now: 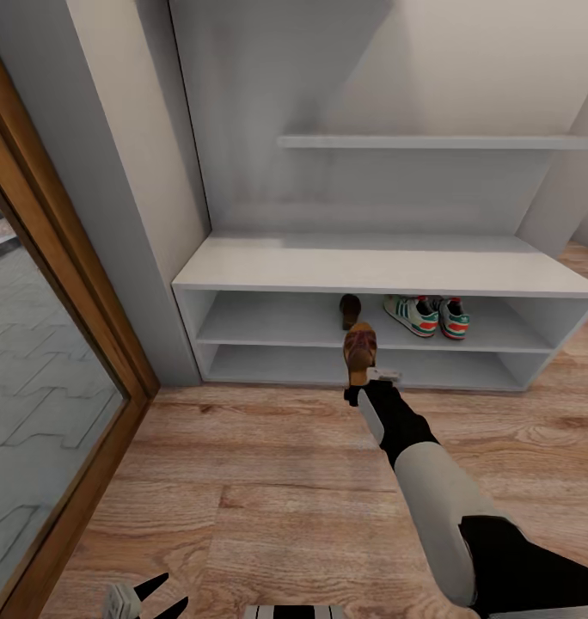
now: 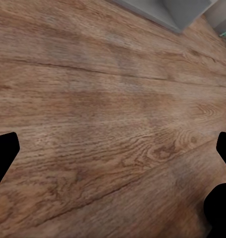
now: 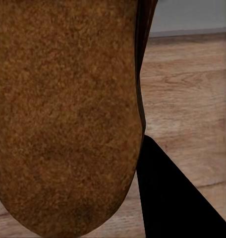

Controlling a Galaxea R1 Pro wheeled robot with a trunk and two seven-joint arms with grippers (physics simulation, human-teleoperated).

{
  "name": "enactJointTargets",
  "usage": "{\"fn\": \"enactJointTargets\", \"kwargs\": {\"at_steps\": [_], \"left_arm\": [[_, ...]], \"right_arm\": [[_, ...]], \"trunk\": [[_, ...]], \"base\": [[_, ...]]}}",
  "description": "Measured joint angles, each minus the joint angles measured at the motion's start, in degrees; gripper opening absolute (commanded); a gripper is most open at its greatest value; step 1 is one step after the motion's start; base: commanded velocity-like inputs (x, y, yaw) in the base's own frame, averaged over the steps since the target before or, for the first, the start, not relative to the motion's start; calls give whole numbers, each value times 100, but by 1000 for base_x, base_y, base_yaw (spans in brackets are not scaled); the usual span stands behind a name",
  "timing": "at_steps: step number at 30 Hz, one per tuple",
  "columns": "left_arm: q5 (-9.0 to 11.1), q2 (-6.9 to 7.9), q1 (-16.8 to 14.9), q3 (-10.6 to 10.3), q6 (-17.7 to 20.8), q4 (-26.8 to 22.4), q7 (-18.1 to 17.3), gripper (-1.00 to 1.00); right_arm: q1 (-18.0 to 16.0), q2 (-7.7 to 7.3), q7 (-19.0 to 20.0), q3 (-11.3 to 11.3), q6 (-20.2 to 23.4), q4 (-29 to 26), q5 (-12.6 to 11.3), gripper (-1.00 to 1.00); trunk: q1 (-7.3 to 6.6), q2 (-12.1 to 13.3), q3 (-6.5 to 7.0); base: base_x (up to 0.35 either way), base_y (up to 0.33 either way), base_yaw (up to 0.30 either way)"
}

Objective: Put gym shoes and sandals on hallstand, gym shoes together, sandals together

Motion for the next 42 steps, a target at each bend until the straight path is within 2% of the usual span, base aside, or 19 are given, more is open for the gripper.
{"fn": "enactJointTargets", "kwargs": {"at_steps": [8,9,21,42], "left_arm": [[0,0,-1,0,0,0,0,100],[0,0,0,0,0,0,0,100],[-8,-55,0,-8,0,0,8,100],[-9,-62,-3,-9,0,0,73,100]], "right_arm": [[-260,0,-130,-6,307,49,-1,-100],[-280,-1,-209,-10,789,66,-32,-100],[-289,-1,-206,-4,810,228,-6,-100],[-289,-1,-186,13,793,208,-11,-100]], "trunk": [[0,0,0],[1,1,-1],[0,0,0],[0,0,0]], "base": [[0,0,0],[0,0,0],[0,0,0],[0,0,0]]}}
